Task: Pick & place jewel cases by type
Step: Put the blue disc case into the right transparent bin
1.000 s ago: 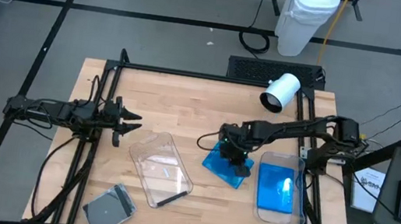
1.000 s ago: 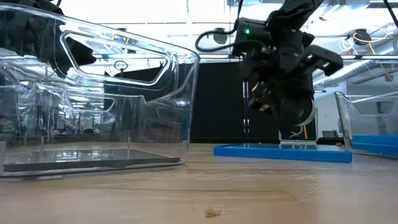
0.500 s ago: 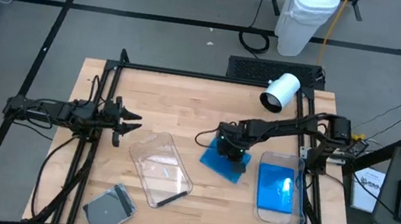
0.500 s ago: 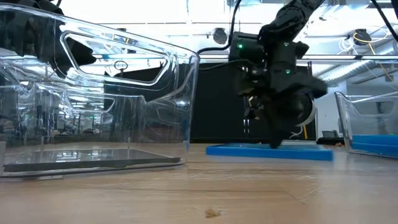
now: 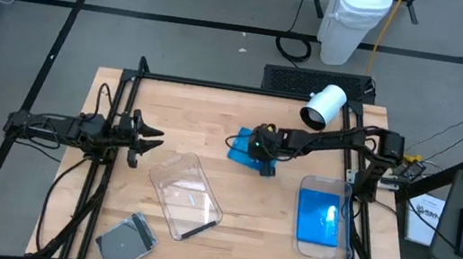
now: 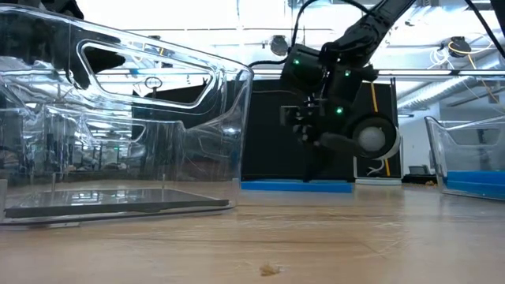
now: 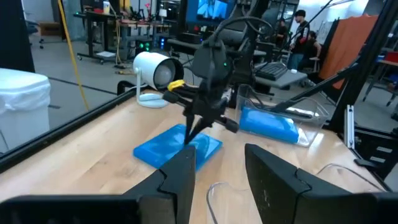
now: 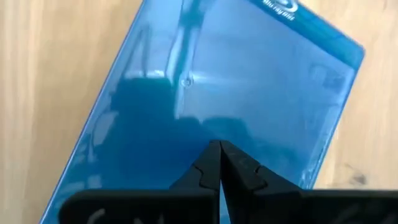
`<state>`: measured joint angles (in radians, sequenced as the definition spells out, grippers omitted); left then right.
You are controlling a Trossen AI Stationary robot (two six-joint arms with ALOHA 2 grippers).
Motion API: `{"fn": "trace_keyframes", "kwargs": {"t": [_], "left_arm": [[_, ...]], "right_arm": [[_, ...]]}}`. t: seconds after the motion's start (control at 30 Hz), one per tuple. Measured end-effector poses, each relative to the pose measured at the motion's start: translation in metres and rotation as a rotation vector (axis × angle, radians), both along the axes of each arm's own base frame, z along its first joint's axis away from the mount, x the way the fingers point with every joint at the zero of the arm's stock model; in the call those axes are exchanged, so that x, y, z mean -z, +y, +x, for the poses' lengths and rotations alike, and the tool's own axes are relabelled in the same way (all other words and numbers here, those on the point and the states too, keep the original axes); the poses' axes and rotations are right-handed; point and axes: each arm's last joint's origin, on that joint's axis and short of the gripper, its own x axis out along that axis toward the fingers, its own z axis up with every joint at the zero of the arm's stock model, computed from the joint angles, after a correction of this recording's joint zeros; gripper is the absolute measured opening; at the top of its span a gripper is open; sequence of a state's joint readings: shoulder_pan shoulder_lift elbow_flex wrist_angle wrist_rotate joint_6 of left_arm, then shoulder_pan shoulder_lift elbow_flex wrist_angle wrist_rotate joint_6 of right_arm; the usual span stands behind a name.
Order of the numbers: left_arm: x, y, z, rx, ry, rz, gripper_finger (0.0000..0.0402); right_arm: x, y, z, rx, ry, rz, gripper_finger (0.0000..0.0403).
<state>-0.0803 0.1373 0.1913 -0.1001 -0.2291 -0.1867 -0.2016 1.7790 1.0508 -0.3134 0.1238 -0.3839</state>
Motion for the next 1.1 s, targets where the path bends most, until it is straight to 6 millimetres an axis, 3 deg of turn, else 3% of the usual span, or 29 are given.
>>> {"fn": "trace_keyframes", "kwargs": {"t": [0.1,0.23,0.33,0.43,0.77,1.1], "left_arm": [[0.000,0.000,0.000,0.000,0.000,0.000,0.0145],[0.000,0.000,0.000,-0.001,0.000,0.000,0.0145],[0.000,0.000,0.000,-0.001,0.000,0.000,0.0145],[0.000,0.000,0.000,0.000,0.000,-0.005,0.0145],[0.000,0.000,0.000,0.000,0.000,-0.006,0.0145],[0.000,0.000,0.000,0.002,0.000,-0.005,0.0145]], "right_arm": [[-0.004,0.001,0.007,-0.082,-0.097,0.075,0.0000],[-0.006,0.008,0.011,-0.225,-0.180,0.297,0.0000],[-0.007,0.013,0.009,-0.259,-0.184,0.467,0.0000],[-0.003,0.015,0.001,-0.215,-0.095,0.501,0.0000],[0.006,0.007,-0.026,0.059,0.245,0.223,0.0000],[0.004,-0.008,-0.021,0.229,0.208,-0.177,0.0000]]}}
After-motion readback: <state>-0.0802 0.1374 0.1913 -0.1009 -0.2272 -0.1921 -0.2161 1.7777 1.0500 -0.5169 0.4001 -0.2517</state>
